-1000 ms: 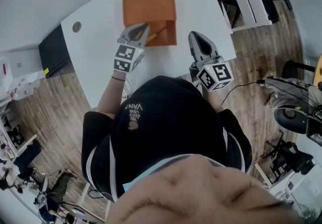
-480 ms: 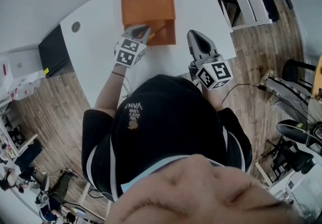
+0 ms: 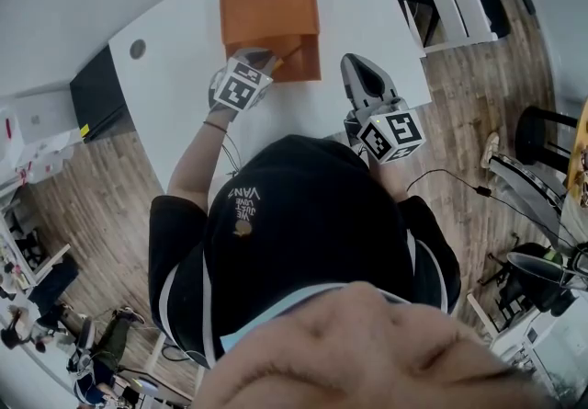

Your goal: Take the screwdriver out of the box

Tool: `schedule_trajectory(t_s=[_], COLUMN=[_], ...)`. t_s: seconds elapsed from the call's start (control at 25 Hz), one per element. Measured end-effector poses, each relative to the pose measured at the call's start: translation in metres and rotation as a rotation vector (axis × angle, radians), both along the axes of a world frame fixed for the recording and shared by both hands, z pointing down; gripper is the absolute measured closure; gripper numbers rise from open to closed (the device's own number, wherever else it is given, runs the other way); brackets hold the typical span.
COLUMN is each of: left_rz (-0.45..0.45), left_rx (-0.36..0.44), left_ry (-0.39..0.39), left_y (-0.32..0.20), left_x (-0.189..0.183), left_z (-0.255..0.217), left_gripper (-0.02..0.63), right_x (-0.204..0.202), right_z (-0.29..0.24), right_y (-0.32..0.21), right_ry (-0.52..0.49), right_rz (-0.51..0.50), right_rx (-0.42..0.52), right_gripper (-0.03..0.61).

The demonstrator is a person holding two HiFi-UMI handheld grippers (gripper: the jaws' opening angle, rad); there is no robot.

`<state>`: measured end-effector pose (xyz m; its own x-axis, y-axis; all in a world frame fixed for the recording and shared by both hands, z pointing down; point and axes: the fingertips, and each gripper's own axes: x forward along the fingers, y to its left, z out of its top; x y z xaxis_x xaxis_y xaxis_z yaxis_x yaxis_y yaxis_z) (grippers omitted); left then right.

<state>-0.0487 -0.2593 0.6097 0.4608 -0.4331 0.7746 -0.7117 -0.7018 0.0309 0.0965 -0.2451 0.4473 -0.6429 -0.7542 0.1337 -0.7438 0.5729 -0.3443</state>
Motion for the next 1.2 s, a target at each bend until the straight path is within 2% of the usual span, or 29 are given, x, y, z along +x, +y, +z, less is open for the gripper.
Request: schedule_trajectory(t_s=[0.16, 0.76, 0.8, 0.88, 1.0, 1.12, 1.2], left_rz=[0.054, 0.199, 0.207, 0.218, 0.231, 0.249, 0.261], left_rx=[-0.064, -0.209, -0.225, -0.258, -0.285, -0.267, -0.292], left_ry=[-0.061, -0.214, -0.219, -0.234, -0.25, -0.28, -0.293], left_y=[0.004, 0.01, 0.01, 0.012, 0.014, 0.008, 0.012], left_x=[0.002, 0.009, 0.01, 0.01, 0.009, 0.009, 0.009], left_z=[0.015, 0.053, 0.055, 0.061, 0.067, 0.065, 0.072], left_gripper=[0.591, 0.585, 0.566, 0.482, 0.477, 0.477, 0.477], right_x=[0.0, 0.002, 0.002, 0.004, 0.005, 0.007, 0.009], right_z=[0.001, 0.005, 0.005, 0.006, 0.007, 0.008, 0.009], right_y=[0.0, -0.001, -0.002, -0.002, -0.004, -0.007, -0.007], right_ry=[0.001, -0.006, -0.007, -0.007, -0.008, -0.008, -0.009], right_rz=[0.001, 0.003, 0.003, 0.003, 0.008, 0.014, 0.017], right_rx=[-0.002, -0.011, -0.012, -0.014, -0.017, -0.022, -0.024], right_gripper=[0.566, 0.566, 0.566, 0.566, 0.566, 0.566, 0.566])
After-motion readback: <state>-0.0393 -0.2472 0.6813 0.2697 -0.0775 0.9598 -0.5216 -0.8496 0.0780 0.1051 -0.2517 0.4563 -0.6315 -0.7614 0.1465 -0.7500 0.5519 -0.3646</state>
